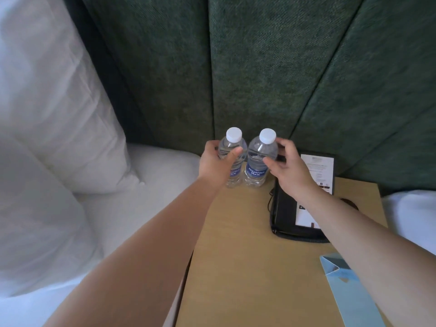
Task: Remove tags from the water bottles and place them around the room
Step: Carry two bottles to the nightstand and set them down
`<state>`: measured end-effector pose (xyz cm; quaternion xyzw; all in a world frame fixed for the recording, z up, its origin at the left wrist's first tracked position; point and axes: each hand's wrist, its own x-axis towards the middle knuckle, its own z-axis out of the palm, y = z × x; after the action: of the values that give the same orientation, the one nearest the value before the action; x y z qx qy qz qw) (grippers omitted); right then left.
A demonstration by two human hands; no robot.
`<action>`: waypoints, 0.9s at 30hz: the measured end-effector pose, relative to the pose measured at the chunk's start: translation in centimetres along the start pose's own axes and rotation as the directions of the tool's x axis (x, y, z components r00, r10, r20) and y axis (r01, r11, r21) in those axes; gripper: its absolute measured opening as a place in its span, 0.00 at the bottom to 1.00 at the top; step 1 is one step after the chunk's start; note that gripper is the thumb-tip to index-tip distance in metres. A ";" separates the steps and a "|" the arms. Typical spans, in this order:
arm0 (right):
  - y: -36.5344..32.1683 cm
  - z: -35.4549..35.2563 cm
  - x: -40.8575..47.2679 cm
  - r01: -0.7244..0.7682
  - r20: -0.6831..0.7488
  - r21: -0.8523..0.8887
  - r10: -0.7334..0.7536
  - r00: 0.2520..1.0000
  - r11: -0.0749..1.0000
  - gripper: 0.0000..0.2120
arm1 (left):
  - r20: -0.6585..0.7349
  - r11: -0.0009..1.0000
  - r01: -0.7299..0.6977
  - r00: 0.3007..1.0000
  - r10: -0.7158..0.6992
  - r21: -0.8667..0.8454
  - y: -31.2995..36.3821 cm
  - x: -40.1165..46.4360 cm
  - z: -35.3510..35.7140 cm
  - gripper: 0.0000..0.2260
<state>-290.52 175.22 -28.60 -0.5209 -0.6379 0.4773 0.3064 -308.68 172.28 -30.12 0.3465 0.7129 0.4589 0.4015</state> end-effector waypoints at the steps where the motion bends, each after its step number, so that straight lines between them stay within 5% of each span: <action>1: -0.1 0.1 0.2 -0.003 -0.019 -0.025 0.003 1.000 1.000 0.24 | 0.009 1.000 0.001 1.000 0.000 -0.023 0.0 0.3 0.0 0.20; 15: -1.6 1.4 3.0 -0.051 -0.153 -0.079 0.039 0.987 0.996 0.22 | 0.086 0.980 0.059 0.995 -0.043 -0.191 1.6 3.4 -0.2 0.30; 20: -2.0 2.3 2.9 -0.071 -0.215 -0.062 0.056 0.975 0.996 0.23 | 0.097 0.972 0.053 0.995 -0.032 -0.229 1.4 3.5 -0.6 0.26; 27: -2.3 2.9 1.8 -0.097 -0.242 -0.036 0.086 0.966 0.995 0.24 | 0.024 0.999 -0.024 0.999 0.023 0.040 2.0 1.9 0.6 0.26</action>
<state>-294.47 176.05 -27.65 -0.6109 -0.5827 0.4090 0.3464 -308.71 174.82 -28.90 0.3683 0.7129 0.4451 0.3974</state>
